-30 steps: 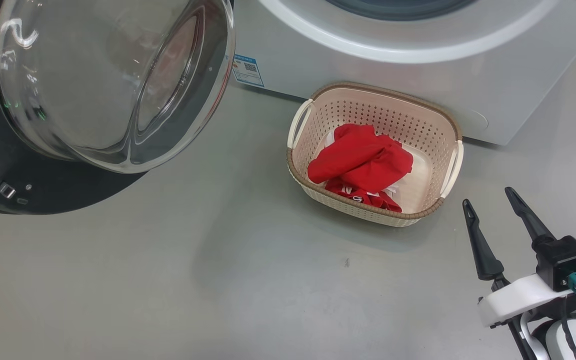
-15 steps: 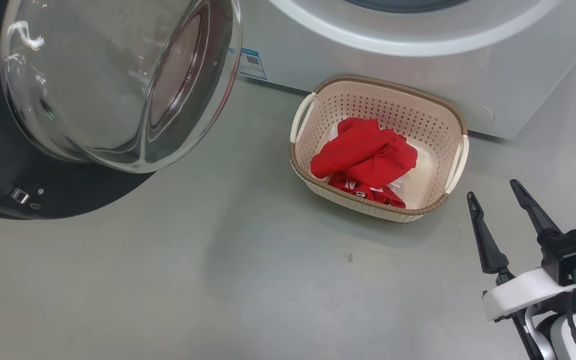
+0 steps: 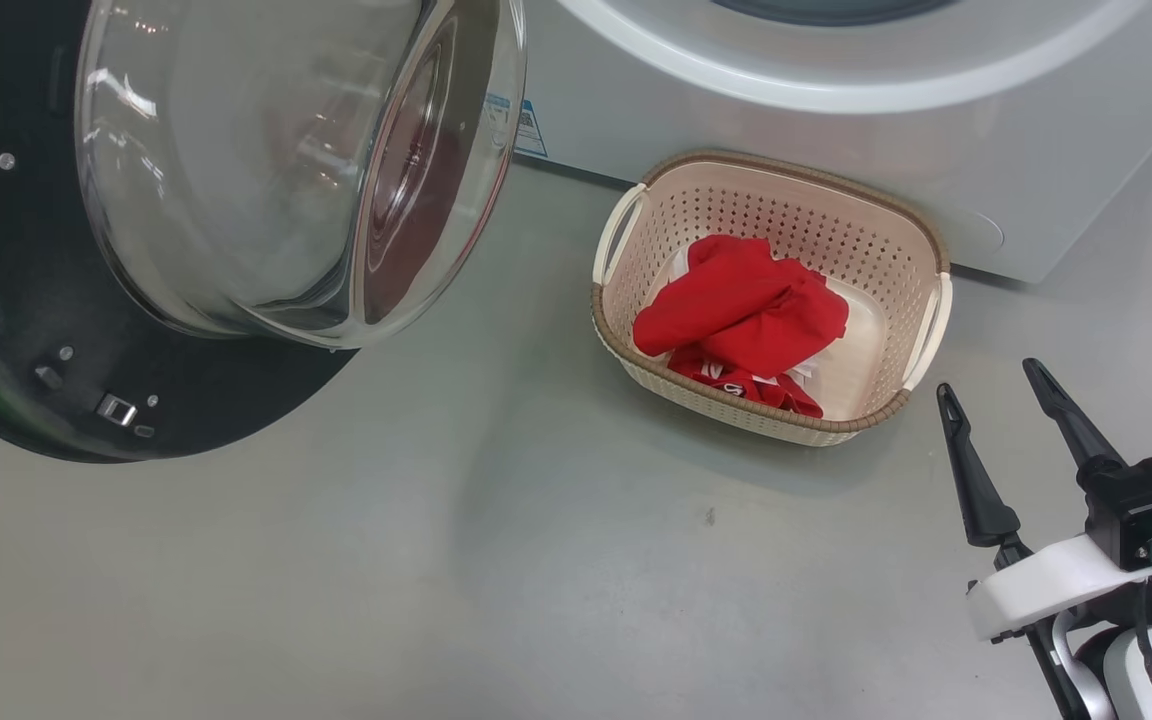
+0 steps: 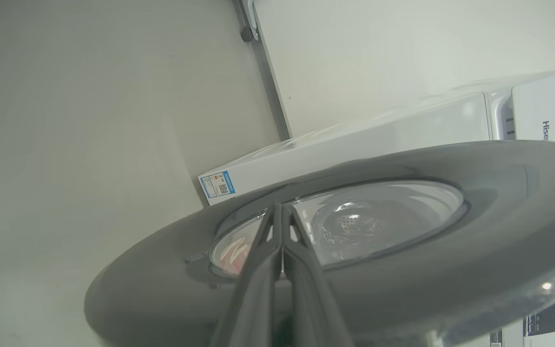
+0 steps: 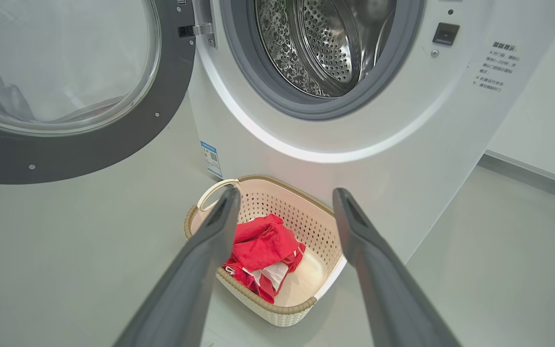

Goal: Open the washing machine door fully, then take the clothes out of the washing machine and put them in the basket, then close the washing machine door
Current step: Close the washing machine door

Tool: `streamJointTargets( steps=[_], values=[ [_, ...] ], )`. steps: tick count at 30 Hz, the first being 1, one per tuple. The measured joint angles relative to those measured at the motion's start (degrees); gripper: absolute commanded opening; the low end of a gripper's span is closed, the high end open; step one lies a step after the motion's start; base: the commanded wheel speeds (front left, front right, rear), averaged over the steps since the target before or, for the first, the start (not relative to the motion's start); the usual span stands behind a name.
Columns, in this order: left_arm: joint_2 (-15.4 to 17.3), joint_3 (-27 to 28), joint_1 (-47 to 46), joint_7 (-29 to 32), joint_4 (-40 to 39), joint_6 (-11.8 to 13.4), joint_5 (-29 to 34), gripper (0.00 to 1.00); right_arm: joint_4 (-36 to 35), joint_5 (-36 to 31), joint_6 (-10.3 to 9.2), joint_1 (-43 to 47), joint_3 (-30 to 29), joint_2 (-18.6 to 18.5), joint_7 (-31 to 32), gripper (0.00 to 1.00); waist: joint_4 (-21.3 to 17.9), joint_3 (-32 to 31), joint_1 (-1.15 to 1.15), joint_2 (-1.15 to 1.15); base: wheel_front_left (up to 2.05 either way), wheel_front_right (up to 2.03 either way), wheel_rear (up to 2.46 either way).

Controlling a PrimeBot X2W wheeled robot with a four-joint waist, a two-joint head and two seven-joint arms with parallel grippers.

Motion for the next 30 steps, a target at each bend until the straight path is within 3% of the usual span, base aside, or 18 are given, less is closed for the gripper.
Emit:
streamJointTargets(
  steps=[12,30],
  values=[
    [-1.88,-1.88,0.57,5.52,-3.89,-0.96,-0.78,0.0,0.07,0.1,-0.03,-0.74,0.8,0.76,-0.04,1.0,-0.42,-0.46,0.0,0.0,0.0,0.0,0.0],
    [-4.6,-3.36,7.26,11.79,-16.63,-0.96,-1.14,0.0,2.0,0.66,-0.05,-1.87,2.34,3.72,-2.4,1.0,-6.24,-1.11,0.0,0.0,0.0,0.0,0.0]
  ],
)
